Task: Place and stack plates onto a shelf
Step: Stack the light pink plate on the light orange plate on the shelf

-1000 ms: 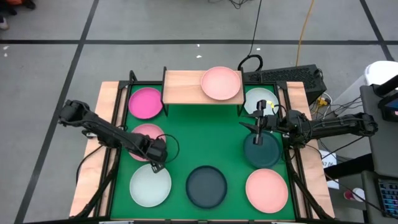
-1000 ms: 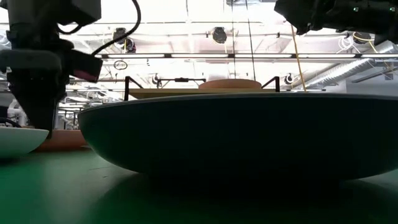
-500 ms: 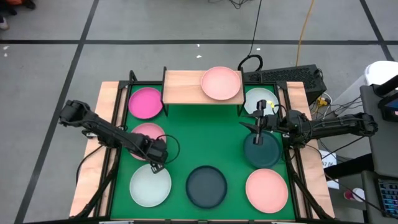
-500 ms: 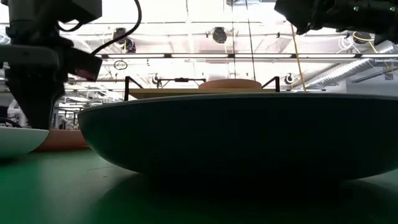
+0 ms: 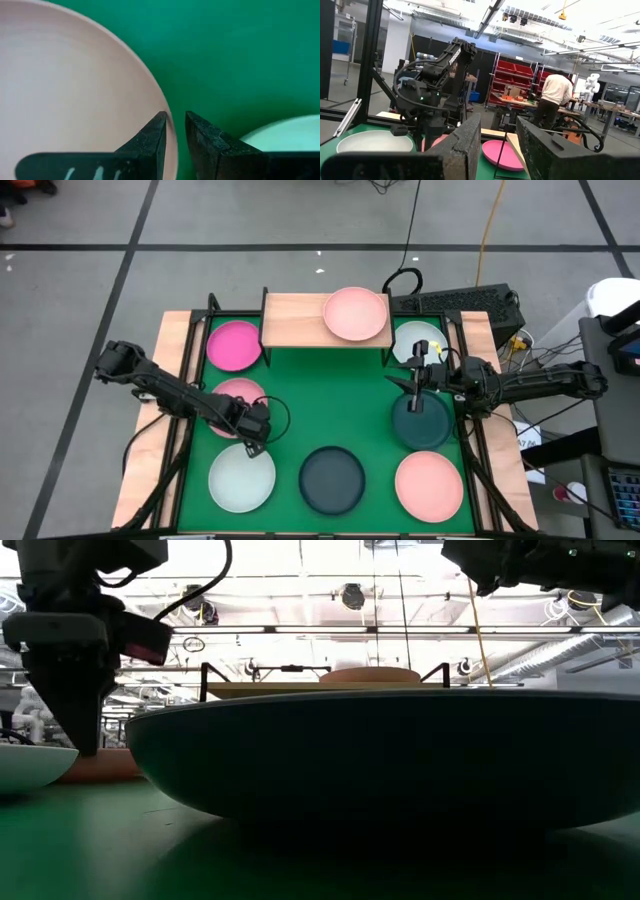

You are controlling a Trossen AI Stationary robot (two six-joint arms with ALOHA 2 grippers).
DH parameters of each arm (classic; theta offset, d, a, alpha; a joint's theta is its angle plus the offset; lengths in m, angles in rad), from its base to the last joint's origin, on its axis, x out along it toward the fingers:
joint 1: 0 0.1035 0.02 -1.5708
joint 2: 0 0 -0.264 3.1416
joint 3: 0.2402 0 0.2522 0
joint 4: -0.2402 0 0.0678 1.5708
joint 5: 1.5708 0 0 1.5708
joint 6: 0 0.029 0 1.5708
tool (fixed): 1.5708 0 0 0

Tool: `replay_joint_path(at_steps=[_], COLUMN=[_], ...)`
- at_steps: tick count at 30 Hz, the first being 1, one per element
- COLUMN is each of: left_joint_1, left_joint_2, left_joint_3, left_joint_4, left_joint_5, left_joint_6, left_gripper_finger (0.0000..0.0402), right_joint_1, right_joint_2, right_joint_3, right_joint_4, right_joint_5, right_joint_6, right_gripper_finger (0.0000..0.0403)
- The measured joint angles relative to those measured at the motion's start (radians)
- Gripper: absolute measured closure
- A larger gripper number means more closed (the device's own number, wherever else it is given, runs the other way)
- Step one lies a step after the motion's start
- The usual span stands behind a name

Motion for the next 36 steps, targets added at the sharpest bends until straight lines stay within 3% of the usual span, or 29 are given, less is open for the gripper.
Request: replay_joint_path(at_steps=[4, 9, 15, 27, 31, 36], left_joint_1=[0.000, -0.001, 0.000, -0.002, -0.010, 0.010], left_joint_2=[0.000, 0.000, -0.005, -0.021, -0.021, -0.021], left_joint_3=[-0.012, -0.012, 0.000, 0.305, 0.460, 0.601], left_joint_4=[0.007, -0.002, -0.013, -0.371, -0.425, -0.376], left_joint_5=[0.000, -0.009, -0.017, -0.042, -0.141, -0.393], left_joint_6=[-0.006, 0.001, 0.002, 0.048, 0.119, 0.406], left_gripper_finger=[0.0328, 0.0388, 0.0395, 0.0397, 0.0397, 0.0397], right_joint_1=[0.000, 0.000, 0.000, 0.000, 0.000, 0.000], right_joint_2=[0.000, 0.000, 0.000, 0.000, 0.000, 0.000], right_joint_3=[0.000, 0.000, 0.000, 0.000, 0.000, 0.000], right_joint_4=[0.000, 0.002, 0.005, 0.008, 0.008, 0.008], right_joint_5=[0.000, 0.000, 0.000, 0.000, 0.000, 0.000], right_joint_6=[0.004, 0.004, 0.004, 0.004, 0.004, 0.002], right_gripper_finger=[0.0293, 0.0293, 0.0293, 0.0293, 0.0293, 0.0293])
